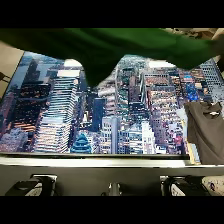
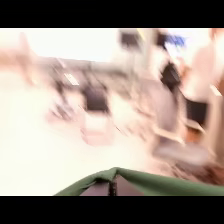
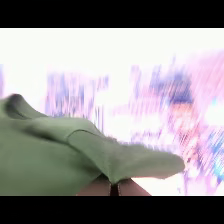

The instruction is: Fold the shirts.

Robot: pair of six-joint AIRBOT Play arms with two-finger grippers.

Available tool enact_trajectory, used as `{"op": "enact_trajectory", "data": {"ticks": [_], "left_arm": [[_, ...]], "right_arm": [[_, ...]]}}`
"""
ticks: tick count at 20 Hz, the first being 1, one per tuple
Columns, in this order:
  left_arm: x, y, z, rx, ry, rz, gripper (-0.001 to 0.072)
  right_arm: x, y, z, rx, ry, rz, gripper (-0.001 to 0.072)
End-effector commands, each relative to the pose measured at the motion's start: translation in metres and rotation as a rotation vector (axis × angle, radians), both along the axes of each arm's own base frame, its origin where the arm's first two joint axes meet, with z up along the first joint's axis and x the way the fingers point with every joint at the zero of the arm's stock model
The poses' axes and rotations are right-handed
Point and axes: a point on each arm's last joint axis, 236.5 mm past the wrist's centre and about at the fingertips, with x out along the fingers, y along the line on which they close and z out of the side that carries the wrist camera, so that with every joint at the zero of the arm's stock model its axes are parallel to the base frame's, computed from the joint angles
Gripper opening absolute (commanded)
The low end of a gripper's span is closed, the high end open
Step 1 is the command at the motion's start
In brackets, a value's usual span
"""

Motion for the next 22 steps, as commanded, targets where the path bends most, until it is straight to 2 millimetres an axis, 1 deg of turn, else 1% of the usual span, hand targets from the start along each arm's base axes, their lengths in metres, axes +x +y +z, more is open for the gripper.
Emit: {"op": "enact_trajectory", "data": {"ticks": [1, 3, 4, 5, 6, 7, 8, 9, 11, 12, 13, 14, 15, 16, 17, 18, 19, 21, 22], "left_arm": [[-0.056, 0.023, 0.015, 0.042, -0.023, 0.092, 0.0022], [-0.044, 0.022, -0.027, 0.077, 0.116, 0.087, 0.0022], [-0.035, 0.023, -0.053, 0.09, 0.192, 0.086, 0.0022], [-0.025, 0.024, -0.084, 0.096, 0.272, 0.08, 0.0022], [-0.015, 0.024, -0.116, 0.095, 0.347, 0.075, 0.0022], [-0.007, 0.023, -0.148, 0.093, 0.418, 0.066, 0.0022], [0.0, 0.019, -0.186, 0.094, 0.498, 0.051, 0.0022], [0.004, 0.015, -0.22, 0.096, 0.569, 0.034, 0.0022], [0.007, -0.002, -0.283, 0.099, 0.672, -0.012, 0.0022], [0.008, -0.012, -0.308, 0.104, 0.699, -0.034, 0.0022], [0.009, -0.022, -0.327, 0.104, 0.711, -0.053, 0.0022], [0.009, -0.031, -0.343, 0.095, 0.718, -0.067, 0.0022], [0.009, -0.038, -0.354, 0.081, 0.726, -0.077, 0.0022], [0.01, -0.042, -0.363, 0.071, 0.739, -0.081, 0.0022], [0.01, -0.043, -0.367, 0.073, 0.752, -0.082, 0.0022], [0.011, -0.04, -0.368, 0.079, 0.752, -0.074, 0.0022], [0.013, -0.035, -0.368, 0.09, 0.749, -0.059, 0.0022], [0.015, -0.023, -0.369, 0.097, 0.751, -0.028, 0.0022], [0.015, -0.019, -0.37, 0.093, 0.754, -0.018, 0.0022]], "right_arm": [[-0.061, -0.004, 0.072, -0.002, -0.213, -0.04, 0.0019], [-0.066, -0.004, 0.075, 0.009, -0.22, -0.046, 0.0019], [-0.064, -0.004, 0.07, 0.008, -0.202, -0.046, 0.0019], [-0.059, -0.005, 0.06, 0.008, -0.163, -0.046, 0.0019], [-0.051, -0.005, 0.042, 0.008, -0.095, -0.044, 0.0019], [-0.041, -0.005, 0.019, 0.007, -0.01, -0.042, 0.0019], [-0.029, -0.006, -0.01, 0.008, 0.096, -0.039, 0.0019], [-0.012, -0.007, -0.044, 0.011, 0.21, -0.037, 0.002], [0.036, -0.004, -0.116, 0.035, 0.396, -0.022, 0.002], [0.061, 0.001, -0.15, 0.066, 0.46, -0.006, 0.002], [0.087, 0.01, -0.185, 0.11, 0.507, 0.015, 0.0021], [0.114, 0.023, -0.221, 0.185, 0.543, 0.032, 0.0087], [0.129, 0.038, -0.255, 0.277, 0.6, 0.042, 0.0337], [0.132, 0.058, -0.285, 0.373, 0.682, 0.074, 0.0523], [0.126, 0.072, -0.304, 0.431, 0.762, 0.105, 0.0524], [0.111, 0.082, -0.314, 0.459, 0.847, 0.137, 0.0524], [0.093, 0.082, -0.317, 0.435, 0.919, 0.16, 0.0524], [0.053, 0.082, -0.314, 0.375, 1.053, 0.221, 0.0524], [0.032, 0.079, -0.316, 0.322, 1.11, 0.215, 0.0524]]}}
